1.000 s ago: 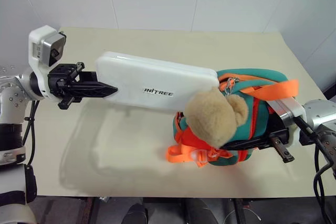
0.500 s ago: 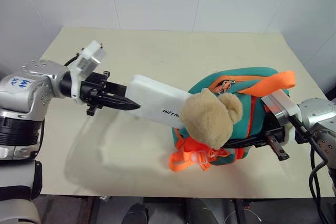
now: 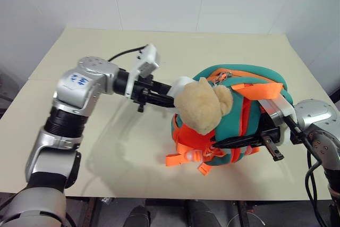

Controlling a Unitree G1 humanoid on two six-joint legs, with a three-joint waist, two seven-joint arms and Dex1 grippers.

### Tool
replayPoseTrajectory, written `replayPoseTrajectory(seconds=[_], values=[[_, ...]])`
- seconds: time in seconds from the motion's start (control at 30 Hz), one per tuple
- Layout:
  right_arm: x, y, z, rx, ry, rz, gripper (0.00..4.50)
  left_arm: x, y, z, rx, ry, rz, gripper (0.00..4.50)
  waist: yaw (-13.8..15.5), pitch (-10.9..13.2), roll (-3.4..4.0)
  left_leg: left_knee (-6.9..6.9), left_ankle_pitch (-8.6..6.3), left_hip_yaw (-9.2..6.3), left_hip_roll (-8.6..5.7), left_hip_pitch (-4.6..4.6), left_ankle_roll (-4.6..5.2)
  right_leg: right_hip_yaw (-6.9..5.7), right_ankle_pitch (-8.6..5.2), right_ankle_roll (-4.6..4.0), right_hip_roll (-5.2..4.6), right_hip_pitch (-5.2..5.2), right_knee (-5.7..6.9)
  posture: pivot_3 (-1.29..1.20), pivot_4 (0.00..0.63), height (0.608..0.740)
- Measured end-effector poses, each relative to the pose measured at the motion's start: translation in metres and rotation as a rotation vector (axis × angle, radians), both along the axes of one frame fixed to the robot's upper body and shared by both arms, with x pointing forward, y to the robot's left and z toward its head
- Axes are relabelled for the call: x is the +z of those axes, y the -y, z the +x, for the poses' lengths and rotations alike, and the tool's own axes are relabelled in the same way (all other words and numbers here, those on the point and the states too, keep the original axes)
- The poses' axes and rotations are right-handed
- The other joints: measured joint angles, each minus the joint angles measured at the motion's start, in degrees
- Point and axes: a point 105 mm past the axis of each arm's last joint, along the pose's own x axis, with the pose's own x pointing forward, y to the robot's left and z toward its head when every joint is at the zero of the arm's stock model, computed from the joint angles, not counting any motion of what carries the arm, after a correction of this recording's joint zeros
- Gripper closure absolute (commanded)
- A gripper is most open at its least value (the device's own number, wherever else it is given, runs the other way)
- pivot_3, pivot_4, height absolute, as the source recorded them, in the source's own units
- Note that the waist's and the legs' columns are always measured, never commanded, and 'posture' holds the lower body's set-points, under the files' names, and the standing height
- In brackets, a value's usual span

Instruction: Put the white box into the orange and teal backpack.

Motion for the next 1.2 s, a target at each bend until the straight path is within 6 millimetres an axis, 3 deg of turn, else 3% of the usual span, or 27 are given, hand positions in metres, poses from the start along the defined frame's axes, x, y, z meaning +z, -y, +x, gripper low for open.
replayPoseTrajectory(seconds=[0.77,0.97,1.13,1.2], values=[[-0.001,-0.004,0.002,-0.019,0.005,0.015,3.98,-0.014,0.037,-0.001,-0.011,-0.03,-0.002,3.22,0.2,0.0,0.0,0.02,-0.01,0.01,0.0,0.02,0.01,0.02,0.0,0.0,0.0,0.01,0.02,0.0,0.15,0.74],[-0.003,-0.005,0.006,-0.04,0.007,0.014,3.98,-0.022,0.053,-0.013,-0.09,-0.048,0.021,1.49,0.2,0.0,0.0,0.01,-0.01,0.01,-0.02,0.01,0.01,0.02,0.0,0.01,0.0,0.02,-0.02,0.0,0.15,0.74],[-0.005,-0.006,0.006,-0.04,0.003,0.011,3.98,-0.022,0.051,-0.013,-0.089,-0.05,0.03,0.08,0.0,0.0,0.01,-0.03,-0.01,0.01,-0.01,0.02,0.01,0.03,0.0,0.0,0.01,0.0,-0.01,0.0,0.15,0.74],[-0.005,-0.006,0.006,-0.041,0.004,0.011,3.98,-0.02,0.047,-0.014,-0.08,-0.039,0.039,0.03,0.0,0.0,0.01,-0.03,-0.01,0.01,-0.01,0.02,0.01,0.04,0.0,0.0,0.0,0.0,-0.02,0.0,0.15,0.74]])
